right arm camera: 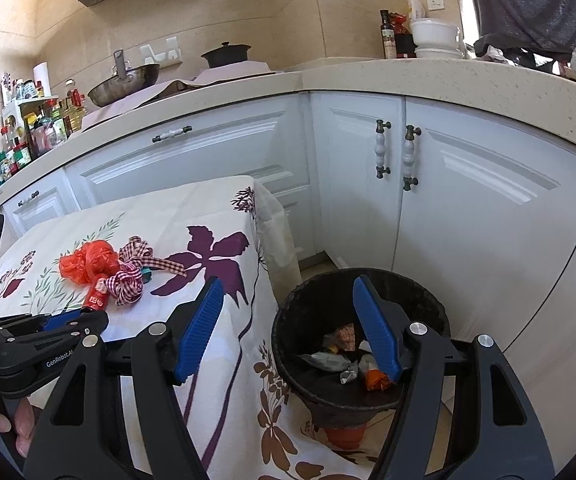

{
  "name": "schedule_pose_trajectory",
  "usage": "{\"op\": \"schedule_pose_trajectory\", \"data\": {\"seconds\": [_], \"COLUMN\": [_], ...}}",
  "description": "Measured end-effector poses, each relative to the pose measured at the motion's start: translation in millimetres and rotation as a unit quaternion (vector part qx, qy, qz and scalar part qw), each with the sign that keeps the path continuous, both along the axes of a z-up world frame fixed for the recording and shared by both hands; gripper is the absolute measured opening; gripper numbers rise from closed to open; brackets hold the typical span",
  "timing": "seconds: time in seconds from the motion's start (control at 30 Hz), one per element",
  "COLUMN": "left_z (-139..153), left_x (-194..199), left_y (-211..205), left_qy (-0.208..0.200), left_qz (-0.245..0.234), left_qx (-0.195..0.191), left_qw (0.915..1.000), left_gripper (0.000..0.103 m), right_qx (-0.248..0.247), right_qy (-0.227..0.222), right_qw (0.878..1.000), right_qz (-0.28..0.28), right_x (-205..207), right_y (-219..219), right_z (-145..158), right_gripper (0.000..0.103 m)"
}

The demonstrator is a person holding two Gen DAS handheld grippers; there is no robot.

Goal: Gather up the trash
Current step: 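Grasp the red spray can by its black cap with the left tool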

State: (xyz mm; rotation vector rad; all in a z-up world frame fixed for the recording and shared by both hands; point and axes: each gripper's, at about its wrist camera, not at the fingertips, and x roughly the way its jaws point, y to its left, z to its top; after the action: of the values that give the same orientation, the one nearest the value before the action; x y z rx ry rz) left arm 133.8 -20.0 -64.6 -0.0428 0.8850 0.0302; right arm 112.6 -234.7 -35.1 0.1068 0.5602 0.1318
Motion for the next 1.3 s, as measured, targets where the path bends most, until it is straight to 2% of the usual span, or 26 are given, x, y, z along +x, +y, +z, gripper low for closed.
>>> {"op": "schedule_pose_trajectory", "data": {"seconds": [0.2, 0.47, 0.87, 1.3], "left_z": [0.7, 10.4, 14.3, 25.1], "left_x": [-6.0, -24.6, -32.0, -32.8], "left_y": [9.3, 29.2, 87.5, 145.9], "left_qy": [-0.003, -0.03, -0.036, -0.059], "left_qz": [-0.004, -0.003, 0.047, 0.105], "left_qx": [-0.003, 0.017, 0.011, 0.013], "left_qw": [1.0, 0.9994, 0.9982, 0.9926], "left_gripper": [0.025, 0.025, 0.025, 0.025], "right_qx": [-0.007, -0.018, -0.03, -0.045], "right_qy": [-0.004, -0.009, -0.001, 0.057], "right_qw": [1.0, 0.999, 0.995, 0.992], "right_qz": [0.015, 0.044, 0.099, 0.108], "right_x": [0.5, 4.7, 22.2, 49.8], "right_y": [16.0, 47.6, 108.8, 137.5], "right_z": [5.9, 14.2, 17.5, 2.6], "right_gripper": [0.066, 0.066, 0.066, 0.066]}}
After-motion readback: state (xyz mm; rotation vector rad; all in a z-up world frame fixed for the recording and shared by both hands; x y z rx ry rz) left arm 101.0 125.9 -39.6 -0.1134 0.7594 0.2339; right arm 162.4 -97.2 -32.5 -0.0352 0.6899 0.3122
